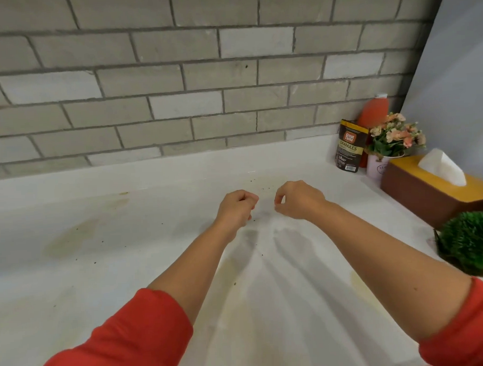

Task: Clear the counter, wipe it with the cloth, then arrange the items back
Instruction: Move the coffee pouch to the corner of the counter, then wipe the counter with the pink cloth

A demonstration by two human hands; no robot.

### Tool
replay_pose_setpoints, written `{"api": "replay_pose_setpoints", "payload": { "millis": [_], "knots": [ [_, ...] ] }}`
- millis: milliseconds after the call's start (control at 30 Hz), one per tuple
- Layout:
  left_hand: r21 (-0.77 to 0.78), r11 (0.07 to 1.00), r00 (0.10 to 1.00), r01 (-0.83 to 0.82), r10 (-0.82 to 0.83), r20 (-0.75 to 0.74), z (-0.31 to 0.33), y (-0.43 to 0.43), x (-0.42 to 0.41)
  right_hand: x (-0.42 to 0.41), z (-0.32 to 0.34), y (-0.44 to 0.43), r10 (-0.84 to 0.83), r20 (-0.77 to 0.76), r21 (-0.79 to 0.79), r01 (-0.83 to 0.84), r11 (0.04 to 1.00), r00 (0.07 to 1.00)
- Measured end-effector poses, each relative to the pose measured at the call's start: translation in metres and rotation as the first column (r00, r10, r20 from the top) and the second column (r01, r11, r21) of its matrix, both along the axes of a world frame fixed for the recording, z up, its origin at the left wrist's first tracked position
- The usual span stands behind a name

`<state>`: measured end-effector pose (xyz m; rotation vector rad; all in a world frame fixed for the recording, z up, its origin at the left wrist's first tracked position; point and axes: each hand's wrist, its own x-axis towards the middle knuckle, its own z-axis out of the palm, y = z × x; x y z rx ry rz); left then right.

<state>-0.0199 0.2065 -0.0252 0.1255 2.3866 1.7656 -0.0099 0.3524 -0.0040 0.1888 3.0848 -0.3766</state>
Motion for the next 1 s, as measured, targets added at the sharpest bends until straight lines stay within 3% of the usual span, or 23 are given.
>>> {"api": "replay_pose_setpoints", "payload": {
  "millis": [267, 567, 1000],
  "knots": [
    [-0.006, 1.000, 0.999, -0.024, 0.024, -0.044, -0.006, -0.041, 0.063, 0.064, 0.001, -0.040, 0.144, 0.118, -0.033, -0.141, 0.989, 0.983],
    [-0.180, 0.976, 0.991, -0.119, 0.106, -0.082, -0.027, -0.110, 0.154, 0.149, -0.016, -0.116, 0.306, 0.234, -0.064, -0.300, 0.952, 0.923],
    [-0.257, 0.891, 0.923, -0.374, 0.329, -0.200, -0.035, -0.282, 0.231, 0.198, -0.022, -0.293, 0.446, 0.082, -0.161, -0.430, 0.888, 0.891]
  ]
}}
